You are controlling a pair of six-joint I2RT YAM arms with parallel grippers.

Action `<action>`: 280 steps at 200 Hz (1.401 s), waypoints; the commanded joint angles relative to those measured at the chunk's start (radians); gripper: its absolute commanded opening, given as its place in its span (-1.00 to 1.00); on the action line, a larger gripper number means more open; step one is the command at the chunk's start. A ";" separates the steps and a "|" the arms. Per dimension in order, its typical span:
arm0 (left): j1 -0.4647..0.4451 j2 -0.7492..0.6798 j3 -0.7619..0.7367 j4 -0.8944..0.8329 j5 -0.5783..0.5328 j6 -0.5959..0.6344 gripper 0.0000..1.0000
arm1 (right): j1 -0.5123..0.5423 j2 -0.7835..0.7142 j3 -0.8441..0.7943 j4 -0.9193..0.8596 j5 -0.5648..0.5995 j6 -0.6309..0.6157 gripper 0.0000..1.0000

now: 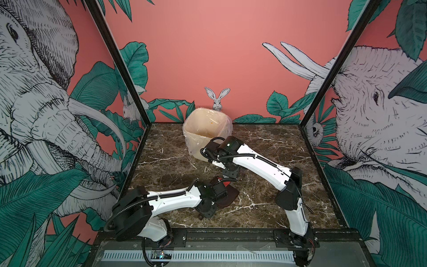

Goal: Sweep away the paper scraps from the table
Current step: 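Sweep the red and white scraps with the right brush into the dustpan, then push the scraps deeper into the dustpan with the right brush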

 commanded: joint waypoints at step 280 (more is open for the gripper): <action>0.009 -0.041 0.036 -0.130 0.030 -0.036 -1.00 | 0.160 -0.088 0.062 -0.152 -0.279 0.098 -1.00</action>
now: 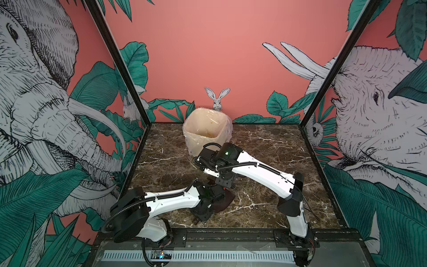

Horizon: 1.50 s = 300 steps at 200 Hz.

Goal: Sweep away the paper scraps from the table
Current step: 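Push the scraps deeper into the dustpan with the right brush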

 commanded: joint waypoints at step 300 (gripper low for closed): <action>0.013 -0.009 0.045 0.021 -0.063 -0.009 -1.00 | 0.086 -0.088 0.007 -0.137 -0.319 0.018 -1.00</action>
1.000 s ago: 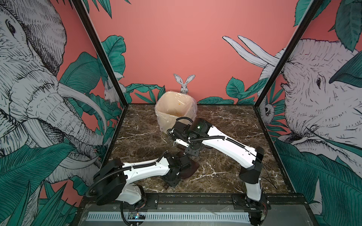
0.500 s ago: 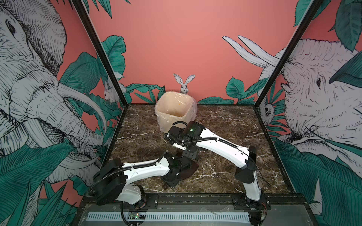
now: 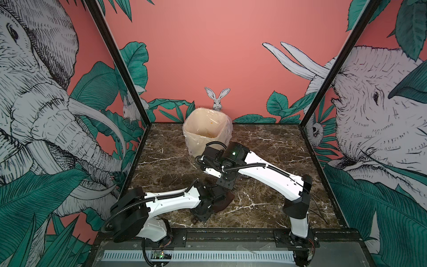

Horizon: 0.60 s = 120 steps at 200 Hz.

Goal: Sweep away the paper scraps from the table
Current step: 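Push the scraps deeper into the dustpan with the right brush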

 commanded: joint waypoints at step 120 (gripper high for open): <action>-0.077 -0.007 0.016 0.121 -0.125 -0.029 -1.00 | -0.079 -0.080 -0.068 -0.192 0.098 0.068 -1.00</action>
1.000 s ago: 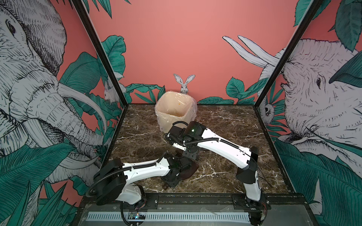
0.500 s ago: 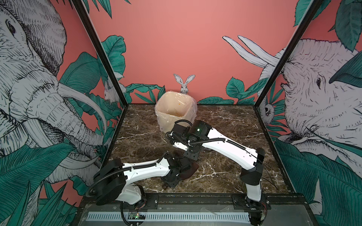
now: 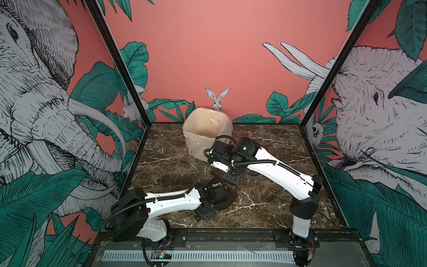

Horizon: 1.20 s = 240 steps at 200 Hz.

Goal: Sweep away the paper scraps from the table
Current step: 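Push the scraps deeper into the dustpan with the right brush, then lift the dustpan with the left gripper toward the bin while the right brush withdraws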

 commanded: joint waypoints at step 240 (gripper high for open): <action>-0.042 -0.208 0.088 -0.076 -0.246 0.031 -1.00 | -0.277 -0.284 -0.287 0.035 0.043 0.047 -1.00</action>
